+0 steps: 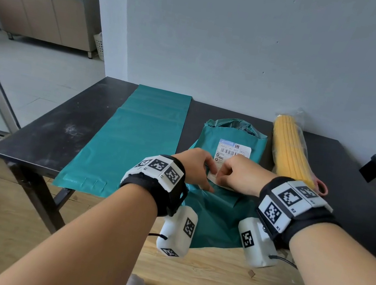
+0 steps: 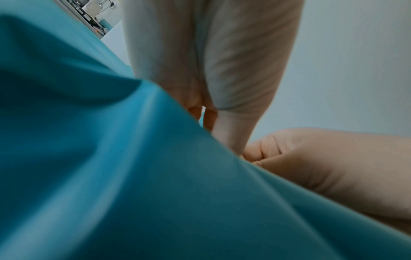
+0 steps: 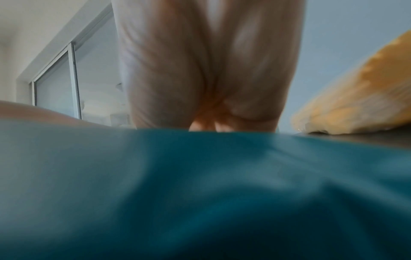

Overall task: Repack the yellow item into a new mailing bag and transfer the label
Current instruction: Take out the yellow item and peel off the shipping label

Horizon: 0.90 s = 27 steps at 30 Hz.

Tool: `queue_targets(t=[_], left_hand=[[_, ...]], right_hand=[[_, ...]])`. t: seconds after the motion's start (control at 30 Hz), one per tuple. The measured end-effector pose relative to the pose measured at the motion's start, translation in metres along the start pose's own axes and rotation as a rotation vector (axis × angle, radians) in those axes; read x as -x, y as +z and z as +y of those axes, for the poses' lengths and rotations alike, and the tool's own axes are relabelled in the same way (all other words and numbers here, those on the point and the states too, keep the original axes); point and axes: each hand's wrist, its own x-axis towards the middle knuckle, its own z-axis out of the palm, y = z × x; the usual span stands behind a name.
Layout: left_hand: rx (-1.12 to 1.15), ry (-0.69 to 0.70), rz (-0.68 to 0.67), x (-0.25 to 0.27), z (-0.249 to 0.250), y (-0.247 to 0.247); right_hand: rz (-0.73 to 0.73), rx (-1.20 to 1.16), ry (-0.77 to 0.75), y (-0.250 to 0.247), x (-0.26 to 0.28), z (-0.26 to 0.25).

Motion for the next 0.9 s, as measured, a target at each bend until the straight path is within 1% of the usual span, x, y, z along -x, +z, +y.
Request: queue_targets(t=[0.17, 0.3, 0.37, 0.47, 0.6, 0.77, 0.9], left_hand=[[-0.056, -0.041, 0.030, -0.001, 0.006, 0.007], [-0.115, -0.071, 0.081, -0.005, 0.010, 0.017], [-0.127, -0.083, 0.081, -0.006, 0.010, 0.018], [-0.130, -0.082, 0.072, -0.006, 0.010, 0.017], [-0.133, -0.072, 0.067, -0.005, 0.009, 0.016], [-0.144, -0.069, 0.052, -0.005, 0.009, 0.015], [-0.141, -0.071, 0.058, -0.004, 0.009, 0.015]], right_hand=[[-0.013, -0.138, 0.034, -0.007, 0.008, 0.018], [-0.098, -0.182, 0.027, -0.015, 0.014, 0.028], [-0.111, -0.171, 0.022, -0.014, 0.014, 0.028], [-0.081, -0.152, 0.033, -0.012, 0.011, 0.029], [-0.088, -0.102, 0.021, -0.010, 0.009, 0.026], [-0.038, -0.021, 0.034, -0.007, 0.005, 0.025], [-0.035, -0.002, 0.036, -0.006, 0.004, 0.026]])
